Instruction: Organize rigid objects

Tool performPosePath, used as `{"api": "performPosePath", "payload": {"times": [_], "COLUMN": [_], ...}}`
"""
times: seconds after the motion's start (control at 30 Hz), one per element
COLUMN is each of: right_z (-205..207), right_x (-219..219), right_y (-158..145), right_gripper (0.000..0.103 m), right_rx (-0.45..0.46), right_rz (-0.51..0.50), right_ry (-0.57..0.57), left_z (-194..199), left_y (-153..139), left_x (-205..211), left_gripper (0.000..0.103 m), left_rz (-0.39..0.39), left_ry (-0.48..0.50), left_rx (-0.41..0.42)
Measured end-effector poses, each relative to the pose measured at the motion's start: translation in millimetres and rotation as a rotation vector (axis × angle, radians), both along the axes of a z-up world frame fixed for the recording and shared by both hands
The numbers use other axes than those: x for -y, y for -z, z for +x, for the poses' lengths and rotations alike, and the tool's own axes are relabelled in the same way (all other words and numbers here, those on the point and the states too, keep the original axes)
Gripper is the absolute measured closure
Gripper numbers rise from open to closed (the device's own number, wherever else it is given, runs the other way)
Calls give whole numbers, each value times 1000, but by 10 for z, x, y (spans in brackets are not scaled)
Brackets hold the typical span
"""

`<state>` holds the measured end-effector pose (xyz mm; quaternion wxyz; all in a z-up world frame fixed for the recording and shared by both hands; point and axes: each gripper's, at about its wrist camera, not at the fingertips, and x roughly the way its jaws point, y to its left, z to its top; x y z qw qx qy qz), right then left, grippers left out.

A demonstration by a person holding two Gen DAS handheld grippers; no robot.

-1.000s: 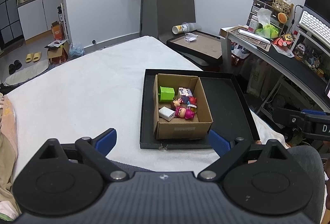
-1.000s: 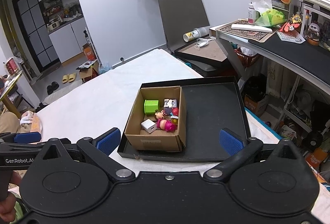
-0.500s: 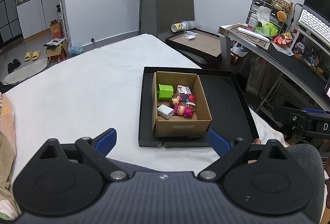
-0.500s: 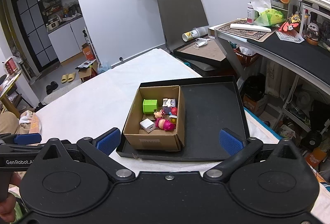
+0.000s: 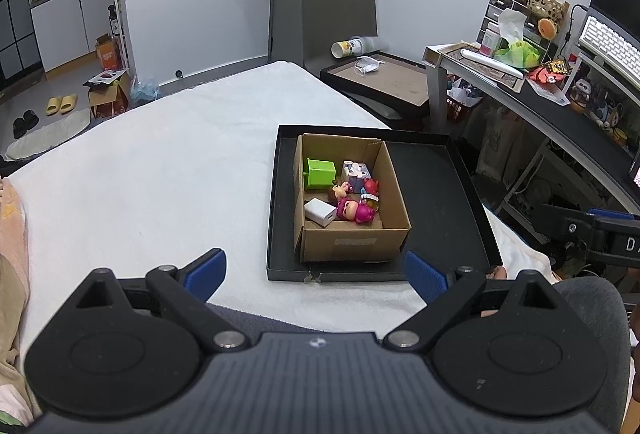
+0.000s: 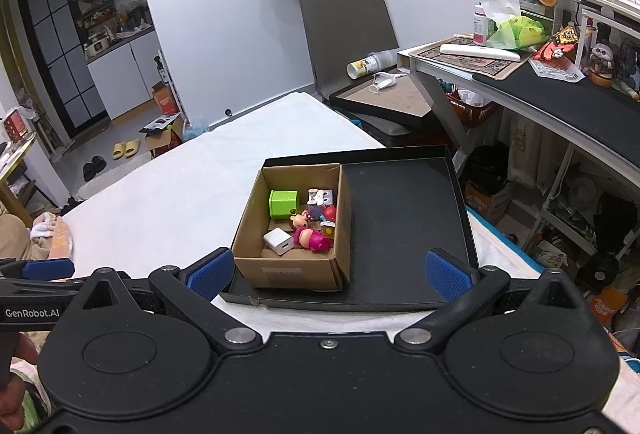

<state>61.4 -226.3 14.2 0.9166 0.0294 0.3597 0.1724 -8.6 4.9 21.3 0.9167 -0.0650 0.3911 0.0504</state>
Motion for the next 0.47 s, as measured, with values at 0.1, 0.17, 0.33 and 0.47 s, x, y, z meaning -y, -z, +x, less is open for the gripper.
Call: {"api": "performPosePath", "payload": {"times": [0.1, 0.17, 0.33, 0.47], "right_z": [3, 5, 32, 57], "right_x": [10, 8, -8, -25], "right_y": [10, 20, 56, 96], "right_gripper": [0, 0, 0, 0], "right_rx": [-2, -5, -13, -21], "right_rz": [-3, -4, -6, -7], "right_ry": [1, 1, 3, 5], "left_z": [13, 14, 12, 47], "left_y": [11, 17, 28, 53], "left_x": [7, 11, 23, 17], "left_gripper": [8, 8, 8, 8], "left_rz": [0, -2, 2, -5], "left_ry": [3, 4, 8, 13], "left_rx": [-1, 2, 8, 2]}}
